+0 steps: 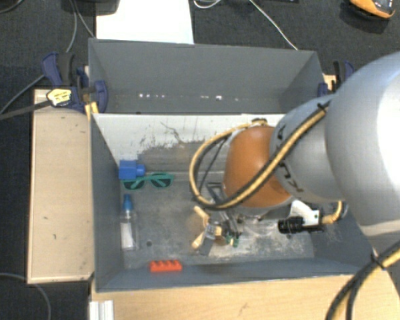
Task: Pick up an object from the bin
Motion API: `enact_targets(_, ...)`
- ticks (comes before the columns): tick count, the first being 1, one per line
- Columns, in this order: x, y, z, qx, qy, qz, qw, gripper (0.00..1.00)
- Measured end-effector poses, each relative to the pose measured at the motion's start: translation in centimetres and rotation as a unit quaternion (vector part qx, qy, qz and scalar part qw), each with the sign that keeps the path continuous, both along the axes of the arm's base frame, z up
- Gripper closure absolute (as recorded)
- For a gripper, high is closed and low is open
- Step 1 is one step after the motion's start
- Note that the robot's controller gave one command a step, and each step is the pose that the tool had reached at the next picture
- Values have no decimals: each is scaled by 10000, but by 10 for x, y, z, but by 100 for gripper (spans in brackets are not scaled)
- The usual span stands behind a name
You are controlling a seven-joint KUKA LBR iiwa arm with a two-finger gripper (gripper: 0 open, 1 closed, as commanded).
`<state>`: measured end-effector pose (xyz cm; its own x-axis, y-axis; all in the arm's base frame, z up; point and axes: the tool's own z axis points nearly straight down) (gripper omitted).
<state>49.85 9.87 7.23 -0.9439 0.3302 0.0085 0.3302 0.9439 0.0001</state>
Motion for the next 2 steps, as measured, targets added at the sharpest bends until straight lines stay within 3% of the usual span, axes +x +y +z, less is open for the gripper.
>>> enact_targets(2, 0, 0, 12, 2, -25, 1, 10000, 100)
